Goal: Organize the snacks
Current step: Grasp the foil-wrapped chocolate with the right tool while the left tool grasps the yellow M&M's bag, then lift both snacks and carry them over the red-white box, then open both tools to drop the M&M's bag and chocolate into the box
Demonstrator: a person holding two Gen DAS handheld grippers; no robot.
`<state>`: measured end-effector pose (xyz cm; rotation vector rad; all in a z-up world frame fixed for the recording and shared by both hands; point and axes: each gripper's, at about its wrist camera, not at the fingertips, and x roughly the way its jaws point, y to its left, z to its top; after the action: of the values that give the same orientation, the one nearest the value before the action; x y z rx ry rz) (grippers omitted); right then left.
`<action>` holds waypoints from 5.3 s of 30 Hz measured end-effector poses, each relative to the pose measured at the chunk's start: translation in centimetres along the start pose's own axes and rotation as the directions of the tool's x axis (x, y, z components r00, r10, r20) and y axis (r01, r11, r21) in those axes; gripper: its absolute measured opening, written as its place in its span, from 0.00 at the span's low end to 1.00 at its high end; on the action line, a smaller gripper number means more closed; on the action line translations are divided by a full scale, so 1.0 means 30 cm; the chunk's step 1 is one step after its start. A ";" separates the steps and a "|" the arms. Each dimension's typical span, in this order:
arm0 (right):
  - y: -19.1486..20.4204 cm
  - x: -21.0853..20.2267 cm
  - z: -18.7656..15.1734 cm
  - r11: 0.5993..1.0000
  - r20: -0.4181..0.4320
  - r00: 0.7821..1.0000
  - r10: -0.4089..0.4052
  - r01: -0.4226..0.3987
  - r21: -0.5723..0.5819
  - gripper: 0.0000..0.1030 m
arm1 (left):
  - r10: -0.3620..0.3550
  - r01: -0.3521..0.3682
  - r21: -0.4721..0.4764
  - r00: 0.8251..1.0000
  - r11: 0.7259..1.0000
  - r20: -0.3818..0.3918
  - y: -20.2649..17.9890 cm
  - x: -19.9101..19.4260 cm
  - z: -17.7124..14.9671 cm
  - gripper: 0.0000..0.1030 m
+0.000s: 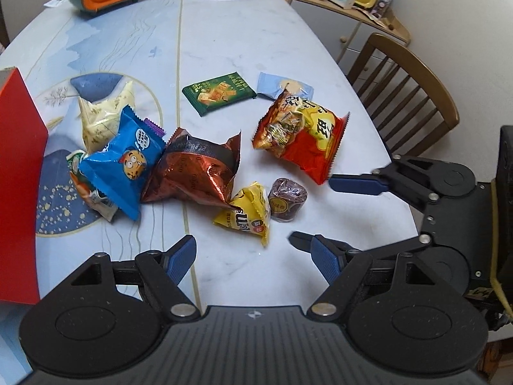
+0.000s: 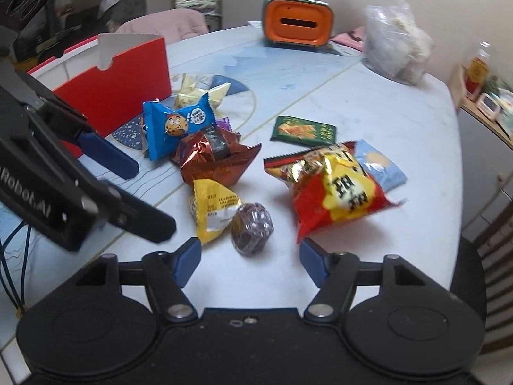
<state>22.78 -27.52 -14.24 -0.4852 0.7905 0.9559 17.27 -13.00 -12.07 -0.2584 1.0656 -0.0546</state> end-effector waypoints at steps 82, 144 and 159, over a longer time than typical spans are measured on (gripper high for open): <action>0.431 -0.248 0.312 0.979 0.176 0.984 0.008 -0.044 0.201 0.24 | 0.191 -0.178 -0.082 0.961 0.981 0.198 0.397 -0.490 -0.149 0.46; 0.866 0.406 0.696 0.996 -0.115 0.993 0.021 -0.011 0.084 0.26 | 0.358 -0.360 -0.019 0.932 0.933 -0.053 1.091 -0.349 -0.035 0.47; 0.862 0.396 0.680 0.994 -0.110 0.993 0.031 -0.020 0.103 0.31 | 0.329 -0.333 -0.060 0.942 0.941 -0.063 1.098 -0.338 -0.060 0.52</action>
<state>12.18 5.72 -11.35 -0.4431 0.9440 0.9131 8.14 20.29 -11.97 -0.1382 1.1525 0.2814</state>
